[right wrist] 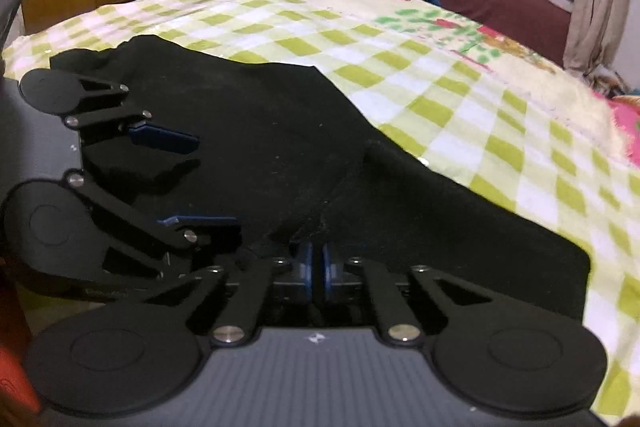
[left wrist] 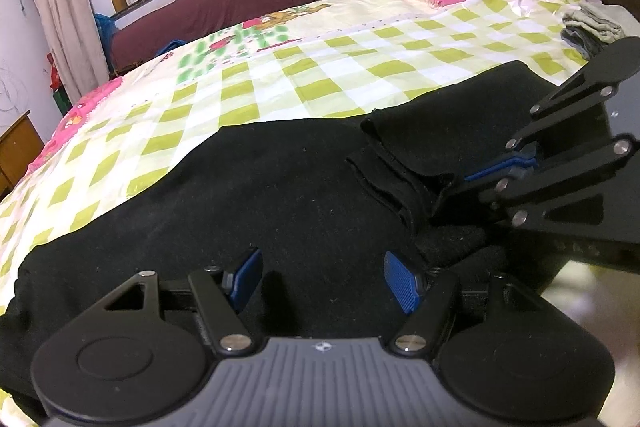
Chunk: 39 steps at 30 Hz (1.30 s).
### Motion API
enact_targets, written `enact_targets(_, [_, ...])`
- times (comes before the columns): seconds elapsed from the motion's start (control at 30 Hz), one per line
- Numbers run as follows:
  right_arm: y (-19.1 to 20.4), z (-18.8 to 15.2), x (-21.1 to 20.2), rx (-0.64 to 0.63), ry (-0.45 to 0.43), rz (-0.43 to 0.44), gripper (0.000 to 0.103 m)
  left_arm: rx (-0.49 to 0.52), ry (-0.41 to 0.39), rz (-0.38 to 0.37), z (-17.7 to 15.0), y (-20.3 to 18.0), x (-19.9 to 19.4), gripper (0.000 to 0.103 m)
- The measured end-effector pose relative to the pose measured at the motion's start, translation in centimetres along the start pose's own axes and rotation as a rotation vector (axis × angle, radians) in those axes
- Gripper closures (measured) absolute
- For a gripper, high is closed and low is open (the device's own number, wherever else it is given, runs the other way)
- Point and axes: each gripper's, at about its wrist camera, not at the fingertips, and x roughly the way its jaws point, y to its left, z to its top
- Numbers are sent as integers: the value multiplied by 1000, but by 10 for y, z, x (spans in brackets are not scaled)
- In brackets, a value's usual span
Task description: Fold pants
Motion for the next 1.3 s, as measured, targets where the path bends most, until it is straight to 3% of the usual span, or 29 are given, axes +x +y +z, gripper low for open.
enact_targets(0.27, [5,14,-24,78,-76,65,99,-7,-2,-1,-1,1,0,22])
enact_targets(0.37, [6,8,-7,99,-30,93,99,-4,1,1,-1,0,1,22])
enact_targets(0.47, [3,1,10,85,2,44,93,11,6,12,-1,-2,0,22])
enact_targets(0.53, [4,-2,2,41,-21,12,87,13,-1,10,-1,-1,-1,22])
enact_targets(0.57, [6,-4,-4,1,-32,17,82,13,-1,7,-1,-1,-1,22])
enact_targets(0.6, [7,-7,-9,-32,-39,28,70,14,1,7,-1,-1,-1,21])
enact_targets(0.63, [8,-11,-12,-53,-41,35,68,16,4,8,-2,-1,0,21])
enact_targets(0.87, [18,-17,4,-144,-28,-5,66,50,3,19,-6,2,-8,21])
enact_targets(1.0, [22,-19,0,-203,-50,24,65,81,2,33,-11,5,-14,21])
enact_targets(1.13, [21,-18,4,-210,-53,10,56,79,5,34,-14,8,-14,21])
enact_targets(1.3, [22,-15,7,-227,-49,10,60,72,2,32,-15,10,-15,21])
